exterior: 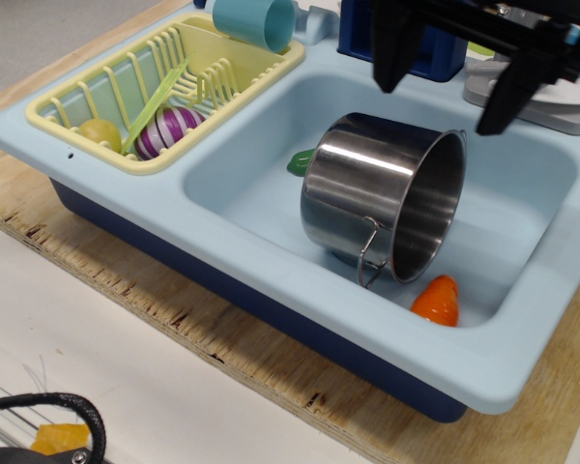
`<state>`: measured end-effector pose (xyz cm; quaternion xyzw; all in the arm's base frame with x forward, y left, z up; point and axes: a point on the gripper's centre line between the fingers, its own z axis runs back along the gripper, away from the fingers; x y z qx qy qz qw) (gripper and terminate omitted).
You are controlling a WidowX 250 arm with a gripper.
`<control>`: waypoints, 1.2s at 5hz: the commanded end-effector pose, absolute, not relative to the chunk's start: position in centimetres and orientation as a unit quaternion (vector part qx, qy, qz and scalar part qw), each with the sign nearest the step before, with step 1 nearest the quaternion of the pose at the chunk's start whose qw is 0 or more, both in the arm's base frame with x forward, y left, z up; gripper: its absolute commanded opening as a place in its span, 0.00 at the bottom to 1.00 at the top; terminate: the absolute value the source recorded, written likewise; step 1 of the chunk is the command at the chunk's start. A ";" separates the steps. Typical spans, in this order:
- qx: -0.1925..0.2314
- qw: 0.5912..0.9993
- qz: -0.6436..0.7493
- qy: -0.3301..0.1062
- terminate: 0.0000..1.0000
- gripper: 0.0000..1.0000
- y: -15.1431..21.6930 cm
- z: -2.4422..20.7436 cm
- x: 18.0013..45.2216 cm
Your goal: Flip pot upright which is in sink
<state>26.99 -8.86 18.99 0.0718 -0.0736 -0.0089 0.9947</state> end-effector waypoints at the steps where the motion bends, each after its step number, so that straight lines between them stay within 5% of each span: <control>1: 0.127 0.989 -0.001 -0.071 0.00 1.00 -9.9 18.8 27.2; 6: 0.236 0.965 -0.060 -0.098 0.00 1.00 -7.3 15.4 28.0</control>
